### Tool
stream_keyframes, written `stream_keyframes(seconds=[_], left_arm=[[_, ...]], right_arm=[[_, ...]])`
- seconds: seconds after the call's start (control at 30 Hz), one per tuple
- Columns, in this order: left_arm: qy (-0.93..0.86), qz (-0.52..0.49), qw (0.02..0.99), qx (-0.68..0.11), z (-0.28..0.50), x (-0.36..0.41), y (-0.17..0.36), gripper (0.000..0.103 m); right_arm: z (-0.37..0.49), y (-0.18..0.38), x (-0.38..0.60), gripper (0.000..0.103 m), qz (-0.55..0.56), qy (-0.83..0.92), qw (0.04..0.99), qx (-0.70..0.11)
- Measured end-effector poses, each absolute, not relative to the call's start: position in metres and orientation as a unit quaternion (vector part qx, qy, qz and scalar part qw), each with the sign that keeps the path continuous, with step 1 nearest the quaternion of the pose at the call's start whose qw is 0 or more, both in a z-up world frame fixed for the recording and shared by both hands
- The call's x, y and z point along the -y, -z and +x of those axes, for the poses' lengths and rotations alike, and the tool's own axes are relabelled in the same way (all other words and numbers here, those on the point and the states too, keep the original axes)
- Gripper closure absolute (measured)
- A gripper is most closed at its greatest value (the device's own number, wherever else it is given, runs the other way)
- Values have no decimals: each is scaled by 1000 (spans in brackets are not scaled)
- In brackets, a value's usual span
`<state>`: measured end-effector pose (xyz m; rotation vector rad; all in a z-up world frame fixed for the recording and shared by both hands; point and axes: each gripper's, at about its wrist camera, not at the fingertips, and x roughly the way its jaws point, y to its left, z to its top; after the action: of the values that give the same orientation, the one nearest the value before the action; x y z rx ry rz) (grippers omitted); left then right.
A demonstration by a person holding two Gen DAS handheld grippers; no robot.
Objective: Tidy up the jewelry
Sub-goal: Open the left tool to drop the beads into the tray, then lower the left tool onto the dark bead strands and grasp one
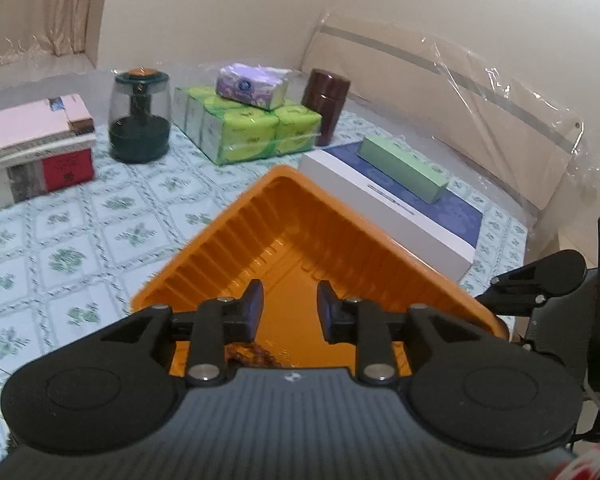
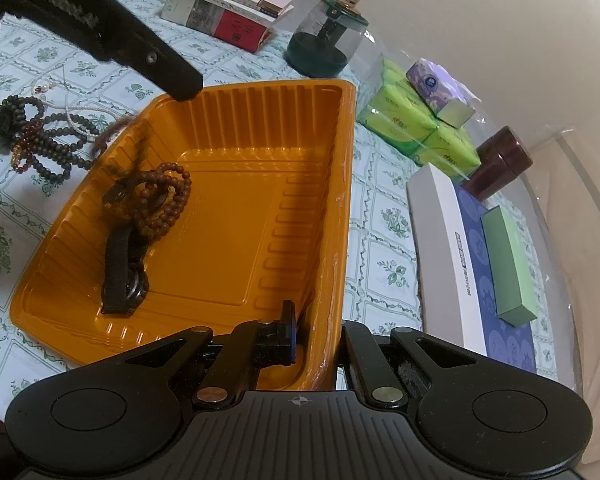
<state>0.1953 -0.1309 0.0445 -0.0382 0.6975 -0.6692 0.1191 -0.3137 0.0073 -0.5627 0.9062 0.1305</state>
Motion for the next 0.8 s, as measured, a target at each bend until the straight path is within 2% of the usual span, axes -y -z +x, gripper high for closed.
stream_keyframes(seconds=[0.37, 0.8], left_arm=[[210, -56, 918, -331, 183, 33, -35, 76], [80, -29, 924, -374, 126, -44, 33, 75]], right_arm=[[118, -9, 314, 98, -270, -61, 860, -429], [118, -8, 316, 98, -262, -58, 859, -436]])
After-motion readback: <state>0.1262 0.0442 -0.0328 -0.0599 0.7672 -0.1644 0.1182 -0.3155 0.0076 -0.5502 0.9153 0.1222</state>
